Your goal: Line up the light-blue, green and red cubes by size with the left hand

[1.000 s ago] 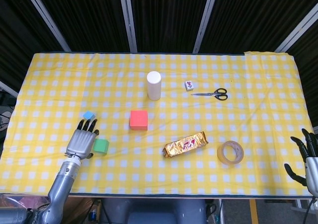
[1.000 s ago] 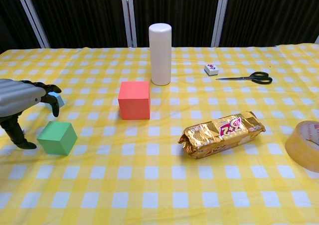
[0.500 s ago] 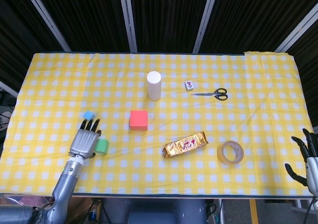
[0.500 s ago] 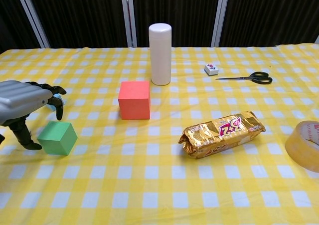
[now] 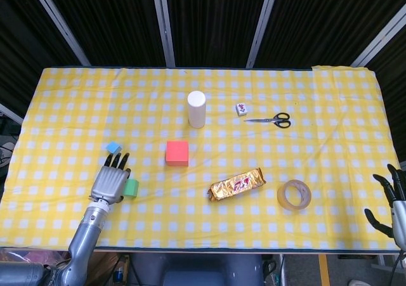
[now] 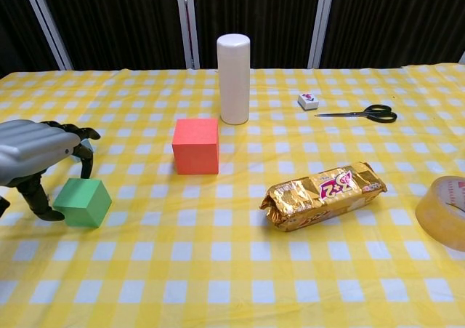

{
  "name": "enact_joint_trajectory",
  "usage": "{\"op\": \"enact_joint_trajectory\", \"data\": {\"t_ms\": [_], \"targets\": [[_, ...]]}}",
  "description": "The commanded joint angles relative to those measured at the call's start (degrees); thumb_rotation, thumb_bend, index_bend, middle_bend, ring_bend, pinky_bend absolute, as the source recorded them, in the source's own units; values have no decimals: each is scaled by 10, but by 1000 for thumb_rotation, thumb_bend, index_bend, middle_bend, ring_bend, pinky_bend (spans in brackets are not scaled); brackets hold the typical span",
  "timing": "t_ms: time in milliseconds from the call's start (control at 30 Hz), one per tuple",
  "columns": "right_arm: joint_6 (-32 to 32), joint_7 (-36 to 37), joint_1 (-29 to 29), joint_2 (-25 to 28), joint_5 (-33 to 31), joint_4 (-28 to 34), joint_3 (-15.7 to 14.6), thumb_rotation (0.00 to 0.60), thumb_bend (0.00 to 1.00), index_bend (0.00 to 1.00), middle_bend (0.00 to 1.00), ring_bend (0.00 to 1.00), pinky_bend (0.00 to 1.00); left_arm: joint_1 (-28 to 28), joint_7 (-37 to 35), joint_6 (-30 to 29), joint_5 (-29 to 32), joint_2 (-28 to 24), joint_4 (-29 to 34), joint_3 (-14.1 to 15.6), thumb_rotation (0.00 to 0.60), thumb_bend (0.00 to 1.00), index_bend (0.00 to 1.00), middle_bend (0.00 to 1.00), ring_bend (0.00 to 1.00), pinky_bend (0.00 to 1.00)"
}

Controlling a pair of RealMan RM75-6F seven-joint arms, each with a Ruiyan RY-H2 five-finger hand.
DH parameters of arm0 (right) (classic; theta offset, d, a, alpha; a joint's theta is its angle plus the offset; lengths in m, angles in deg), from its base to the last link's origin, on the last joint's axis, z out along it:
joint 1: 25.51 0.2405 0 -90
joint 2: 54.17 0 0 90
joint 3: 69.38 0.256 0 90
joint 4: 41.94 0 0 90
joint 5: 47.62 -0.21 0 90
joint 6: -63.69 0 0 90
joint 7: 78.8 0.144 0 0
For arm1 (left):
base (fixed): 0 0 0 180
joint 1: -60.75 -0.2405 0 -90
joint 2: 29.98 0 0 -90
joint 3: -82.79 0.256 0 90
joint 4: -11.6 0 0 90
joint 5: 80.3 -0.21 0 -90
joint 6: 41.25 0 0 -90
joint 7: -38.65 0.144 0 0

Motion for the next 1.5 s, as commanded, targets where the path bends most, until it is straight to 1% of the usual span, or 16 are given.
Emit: {"op": "enact_joint_trajectory", "data": {"t_ms": [33,133,233,467,600,833,1000,1167,1300,1400,1433,1500], "targets": [[-1,2,0,0,0,0,-1,600,318,193,0,0,0,0,1,-1,2,0,-2,0,600,215,412,0,0,0],[-3,4,0,1,0,0,-2,600,317,193,0,1,0,0,0,-3,4,3,-9,0,600,254,429,0,0,0],[-1,5,-1,1,2,-1,-2,600,316,193,0,1,0,0,0,-7,1,8,-17,2,600,324,445,0,0,0],[1,5,-3,2,1,2,-3,600,317,193,0,1,0,0,1,-14,-11,19,-30,2,600,413,458,0,0,0],[1,6,-3,3,3,2,-4,600,317,193,0,2,0,-1,-3,-21,-20,21,-30,0,600,425,466,0,0,0],[-1,7,-3,3,1,1,-3,600,317,193,0,3,0,-5,-12,-31,-24,3,-18,-9,600,426,467,0,0,0],[-3,7,-3,4,0,2,-4,600,317,193,0,4,0,-7,-30,-32,-7,-26,-4,-35,600,423,467,0,0,0],[-5,7,-3,4,-3,2,-3,600,317,193,0,5,0,0,-31,-37,31,-75,13,-76,600,420,471,0,0,0],[-8,5,-2,3,-4,3,-3,600,317,193,0,5,0,0,-43,-35,55,-114,26,-98,600,415,471,0,0,0],[-9,3,-1,3,-4,5,-4,600,317,193,0,5,0,0,-69,-31,68,-134,23,-119,600,400,469,0,0,0],[-10,2,-1,3,-5,6,-4,600,317,193,0,5,0,0,-85,-27,73,-137,22,-129,600,401,470,0,0,0],[-11,0,0,2,-5,7,-4,600,317,193,0,5,0,2,-104,-21,75,-137,14,-140,600,401,473,0,0,0]]}}
